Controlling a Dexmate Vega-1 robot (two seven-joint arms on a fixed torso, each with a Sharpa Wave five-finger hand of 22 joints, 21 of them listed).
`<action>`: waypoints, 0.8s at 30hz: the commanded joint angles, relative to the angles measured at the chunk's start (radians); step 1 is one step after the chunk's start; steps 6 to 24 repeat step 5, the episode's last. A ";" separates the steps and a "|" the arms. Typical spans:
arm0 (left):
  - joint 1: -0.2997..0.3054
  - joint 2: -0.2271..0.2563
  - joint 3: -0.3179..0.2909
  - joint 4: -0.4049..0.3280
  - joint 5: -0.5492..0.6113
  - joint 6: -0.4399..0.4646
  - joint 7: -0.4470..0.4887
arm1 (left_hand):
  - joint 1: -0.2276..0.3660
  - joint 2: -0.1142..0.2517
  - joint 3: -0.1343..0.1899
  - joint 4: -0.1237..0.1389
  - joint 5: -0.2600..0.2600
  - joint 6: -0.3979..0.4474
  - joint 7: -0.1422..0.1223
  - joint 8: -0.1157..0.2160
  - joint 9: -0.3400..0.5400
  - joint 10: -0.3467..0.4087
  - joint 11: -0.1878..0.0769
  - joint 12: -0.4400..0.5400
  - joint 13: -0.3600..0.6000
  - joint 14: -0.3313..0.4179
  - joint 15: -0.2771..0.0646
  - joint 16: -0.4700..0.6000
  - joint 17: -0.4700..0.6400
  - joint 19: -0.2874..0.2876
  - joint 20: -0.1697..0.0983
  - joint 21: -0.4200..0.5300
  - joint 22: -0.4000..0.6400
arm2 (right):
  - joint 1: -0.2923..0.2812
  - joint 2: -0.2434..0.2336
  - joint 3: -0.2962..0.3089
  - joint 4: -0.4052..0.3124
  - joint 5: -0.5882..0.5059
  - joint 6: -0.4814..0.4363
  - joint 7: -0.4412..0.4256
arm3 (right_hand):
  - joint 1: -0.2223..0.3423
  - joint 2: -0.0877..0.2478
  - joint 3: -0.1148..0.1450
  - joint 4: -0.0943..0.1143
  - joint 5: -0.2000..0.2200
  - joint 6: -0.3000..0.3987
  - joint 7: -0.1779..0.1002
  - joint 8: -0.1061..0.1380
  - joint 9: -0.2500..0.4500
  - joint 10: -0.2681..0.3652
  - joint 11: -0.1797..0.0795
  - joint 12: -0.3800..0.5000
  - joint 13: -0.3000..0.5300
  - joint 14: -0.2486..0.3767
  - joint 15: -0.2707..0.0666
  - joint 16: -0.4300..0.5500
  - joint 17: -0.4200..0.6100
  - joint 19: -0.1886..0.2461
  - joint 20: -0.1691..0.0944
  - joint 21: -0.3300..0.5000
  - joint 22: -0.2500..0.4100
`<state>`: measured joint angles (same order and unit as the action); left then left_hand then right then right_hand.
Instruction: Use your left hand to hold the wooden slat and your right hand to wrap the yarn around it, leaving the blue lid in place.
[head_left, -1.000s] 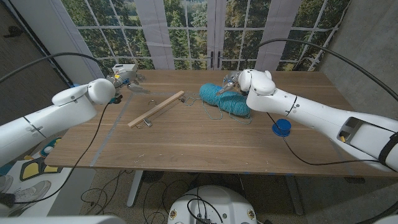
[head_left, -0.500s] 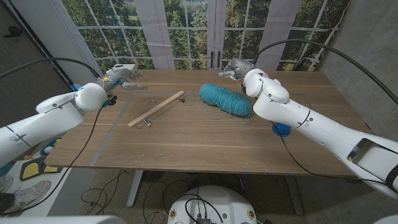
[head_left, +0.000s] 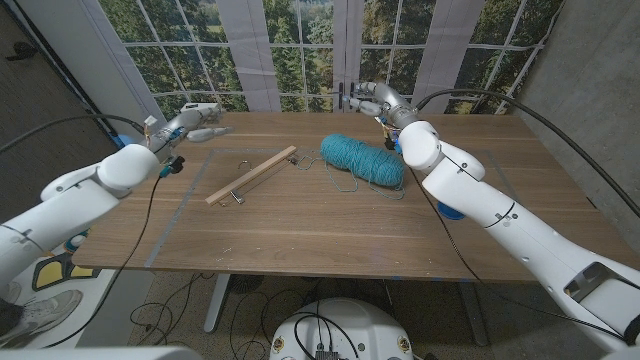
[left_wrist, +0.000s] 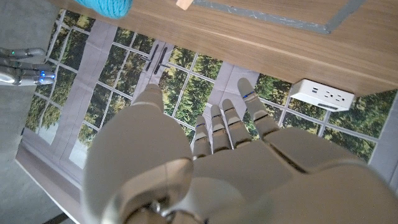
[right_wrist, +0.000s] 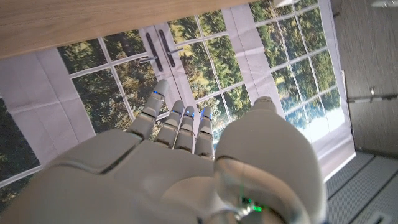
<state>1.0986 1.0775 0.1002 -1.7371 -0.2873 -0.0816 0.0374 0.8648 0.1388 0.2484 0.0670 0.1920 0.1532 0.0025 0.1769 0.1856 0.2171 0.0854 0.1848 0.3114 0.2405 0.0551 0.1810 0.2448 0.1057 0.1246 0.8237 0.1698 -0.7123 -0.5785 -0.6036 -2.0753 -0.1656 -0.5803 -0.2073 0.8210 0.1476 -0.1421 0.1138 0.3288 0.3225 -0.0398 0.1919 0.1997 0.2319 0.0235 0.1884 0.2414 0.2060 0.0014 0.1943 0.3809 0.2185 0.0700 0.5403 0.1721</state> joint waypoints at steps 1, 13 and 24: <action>-0.034 -0.122 0.021 0.212 -0.254 -0.282 -0.247 | -0.053 0.023 -0.003 0.030 -0.002 -0.017 0.003 0.002 -0.001 -0.035 0.004 -0.002 -0.018 -0.045 0.003 0.000 -0.015 -0.042 -0.006 -0.031 0.001 | -0.111 0.046 0.056 0.011 0.119 0.163 -0.162 | -0.012 0.001 0.000 0.004 -0.008 0.010 -0.002 0.007 0.001 0.002 -0.001 0.005 -0.003 -0.012 -0.002 -0.003 -0.007 -0.027 0.015 -0.018 0.001; 0.014 -0.140 0.006 0.211 -0.178 -0.321 -0.126 | -0.074 0.034 -0.003 0.044 -0.002 -0.018 0.014 0.004 -0.002 -0.040 0.013 0.001 -0.027 -0.052 0.006 0.003 -0.020 -0.050 -0.015 -0.040 0.002 | -0.127 0.060 0.059 0.026 0.132 0.208 -0.200 | -0.015 0.002 0.001 0.004 -0.011 0.014 0.002 0.008 0.001 0.013 0.006 0.010 -0.005 -0.009 -0.002 0.000 -0.010 -0.024 0.022 -0.021 0.001; 0.014 -0.140 0.006 0.211 -0.178 -0.321 -0.126 | -0.074 0.034 -0.003 0.044 -0.002 -0.018 0.014 0.004 -0.002 -0.040 0.013 0.001 -0.027 -0.052 0.006 0.003 -0.020 -0.050 -0.015 -0.040 0.002 | -0.127 0.060 0.059 0.026 0.132 0.208 -0.200 | -0.015 0.002 0.001 0.004 -0.011 0.014 0.002 0.008 0.001 0.013 0.006 0.010 -0.005 -0.009 -0.002 0.000 -0.010 -0.024 0.022 -0.021 0.001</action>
